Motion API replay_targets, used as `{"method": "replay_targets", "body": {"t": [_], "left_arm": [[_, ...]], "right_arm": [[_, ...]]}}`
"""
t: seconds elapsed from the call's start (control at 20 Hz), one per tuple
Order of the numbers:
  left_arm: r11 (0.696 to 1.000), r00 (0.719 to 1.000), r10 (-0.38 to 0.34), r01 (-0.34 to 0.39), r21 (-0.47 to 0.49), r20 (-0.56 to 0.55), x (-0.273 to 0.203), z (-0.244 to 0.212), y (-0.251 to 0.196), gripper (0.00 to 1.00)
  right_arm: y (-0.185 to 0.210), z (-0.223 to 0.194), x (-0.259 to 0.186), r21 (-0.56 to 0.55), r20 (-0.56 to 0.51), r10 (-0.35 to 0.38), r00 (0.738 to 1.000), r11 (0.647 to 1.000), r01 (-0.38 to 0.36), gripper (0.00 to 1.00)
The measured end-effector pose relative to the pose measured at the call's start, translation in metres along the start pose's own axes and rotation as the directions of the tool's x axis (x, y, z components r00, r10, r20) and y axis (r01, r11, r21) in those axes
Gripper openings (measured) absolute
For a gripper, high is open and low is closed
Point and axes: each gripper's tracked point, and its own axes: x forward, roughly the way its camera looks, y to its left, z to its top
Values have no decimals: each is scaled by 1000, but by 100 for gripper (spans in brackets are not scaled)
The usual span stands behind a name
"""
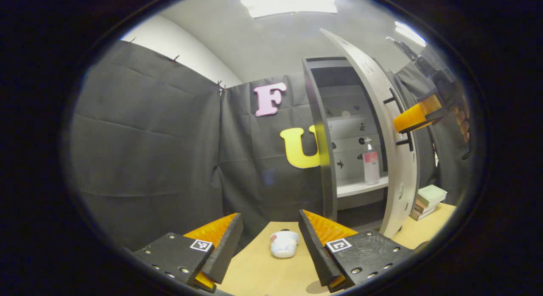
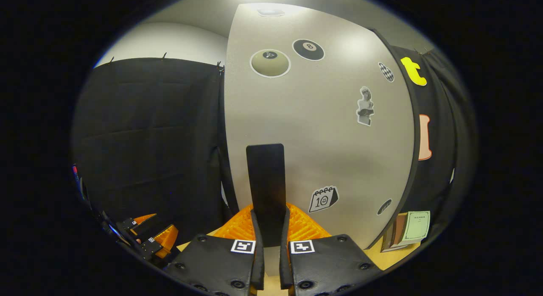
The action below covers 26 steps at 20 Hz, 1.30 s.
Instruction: Open the cabinet door with the right hand, grasp the bottle in the cabinet with the left hand and place it on the coaster, then close the cabinet door with the right hand.
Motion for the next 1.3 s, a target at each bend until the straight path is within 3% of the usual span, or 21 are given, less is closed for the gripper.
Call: {"method": "replay_targets", "body": {"t": [0.3,0.65,1.05,1.3], "left_arm": [[999,998,-53,53,5,14,-6,17,-46,79],[993,993,-117,117,5,29,-24,30,-103,79],[992,993,-114,114,-44,14,-58,29,-146,82],[993,994,-111,111,-34,11,-86,34,-165,79]], "right_arm": [[-10,-1,-15,-7,8,14,1000,1000,-14,16],[-21,-2,-26,-2,15,-27,1000,1000,27,16],[-51,-2,-36,-41,19,-133,991,990,134,15],[-85,3,-38,-83,49,-253,966,963,256,14]]}}
